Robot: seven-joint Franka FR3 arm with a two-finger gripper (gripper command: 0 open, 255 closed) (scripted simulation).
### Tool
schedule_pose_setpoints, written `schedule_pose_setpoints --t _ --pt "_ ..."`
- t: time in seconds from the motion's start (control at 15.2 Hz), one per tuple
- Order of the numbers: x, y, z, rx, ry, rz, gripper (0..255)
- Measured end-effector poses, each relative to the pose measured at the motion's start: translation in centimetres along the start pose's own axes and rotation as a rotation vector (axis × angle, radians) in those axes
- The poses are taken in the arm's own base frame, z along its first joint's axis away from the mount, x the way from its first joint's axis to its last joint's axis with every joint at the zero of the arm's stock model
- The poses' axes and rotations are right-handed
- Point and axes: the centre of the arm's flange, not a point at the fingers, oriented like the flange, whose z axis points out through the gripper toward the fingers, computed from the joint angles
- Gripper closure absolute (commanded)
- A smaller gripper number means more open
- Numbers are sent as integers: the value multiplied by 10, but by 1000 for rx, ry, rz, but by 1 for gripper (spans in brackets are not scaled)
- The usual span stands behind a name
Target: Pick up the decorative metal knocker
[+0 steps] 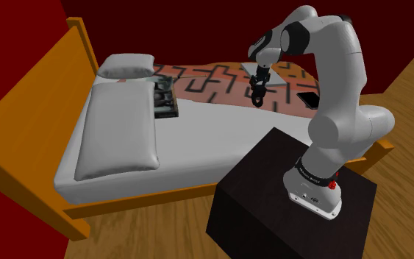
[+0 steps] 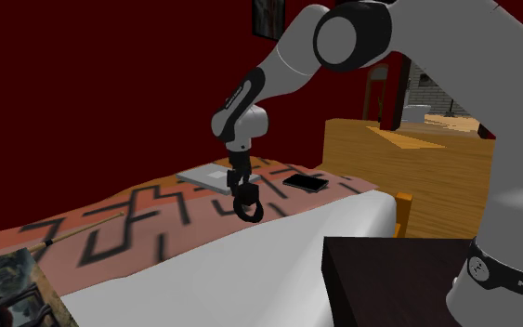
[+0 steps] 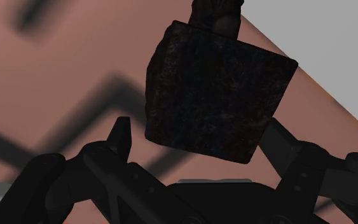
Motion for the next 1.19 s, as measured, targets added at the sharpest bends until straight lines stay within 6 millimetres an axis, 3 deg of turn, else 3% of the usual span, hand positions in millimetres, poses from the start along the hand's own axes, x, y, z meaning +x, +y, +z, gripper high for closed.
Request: schedule_pose_setpoints --t 0.66,1.19 --pt "0 0 0 -1 2 0 255" --pt "0 0 -35 0 0 0 255"
